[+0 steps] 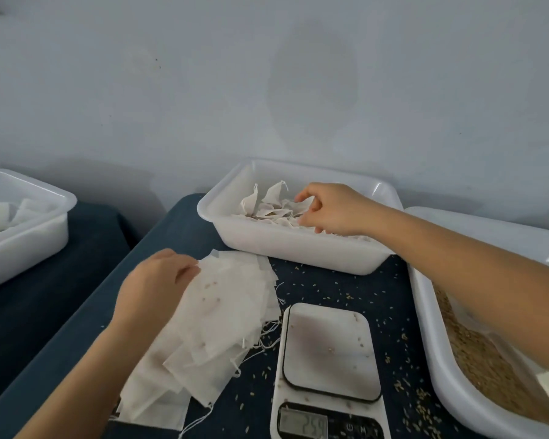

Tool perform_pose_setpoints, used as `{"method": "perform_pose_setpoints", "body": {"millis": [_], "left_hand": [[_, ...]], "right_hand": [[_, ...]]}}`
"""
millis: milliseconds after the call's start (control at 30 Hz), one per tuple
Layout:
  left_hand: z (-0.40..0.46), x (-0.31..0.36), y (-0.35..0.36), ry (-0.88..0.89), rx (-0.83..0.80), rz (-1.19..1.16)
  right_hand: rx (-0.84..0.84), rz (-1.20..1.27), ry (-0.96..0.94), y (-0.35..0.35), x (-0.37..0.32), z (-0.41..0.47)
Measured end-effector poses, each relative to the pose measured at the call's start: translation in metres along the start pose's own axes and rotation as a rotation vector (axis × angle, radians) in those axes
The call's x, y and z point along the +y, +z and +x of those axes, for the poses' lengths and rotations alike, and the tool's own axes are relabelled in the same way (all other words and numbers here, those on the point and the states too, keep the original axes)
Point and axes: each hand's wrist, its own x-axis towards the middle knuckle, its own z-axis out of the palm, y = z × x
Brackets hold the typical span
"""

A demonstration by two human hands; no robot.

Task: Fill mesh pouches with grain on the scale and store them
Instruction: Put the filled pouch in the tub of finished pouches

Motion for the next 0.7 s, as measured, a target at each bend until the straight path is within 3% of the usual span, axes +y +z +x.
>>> {"method": "perform_pose_setpoints", "body": {"millis": [200,433,700], "left_hand": [[0.010,-0.001,-0.035,-0.197,0.001,-0.388],[0.007,-0.009,-0.048,-0.261,0.022,-0.449],[-0.002,-0.031,-0.047,-0.375,0.029,-0.619]], "right_hand": [[-0.150,0.135,-0.074,0.025,-0.024,-0.041],[-0.224,0.263,-0.016,0.096,-0.036,-0.037],[-0.282,0.758,0.150,0.127,-0.047,-0.012]]}}
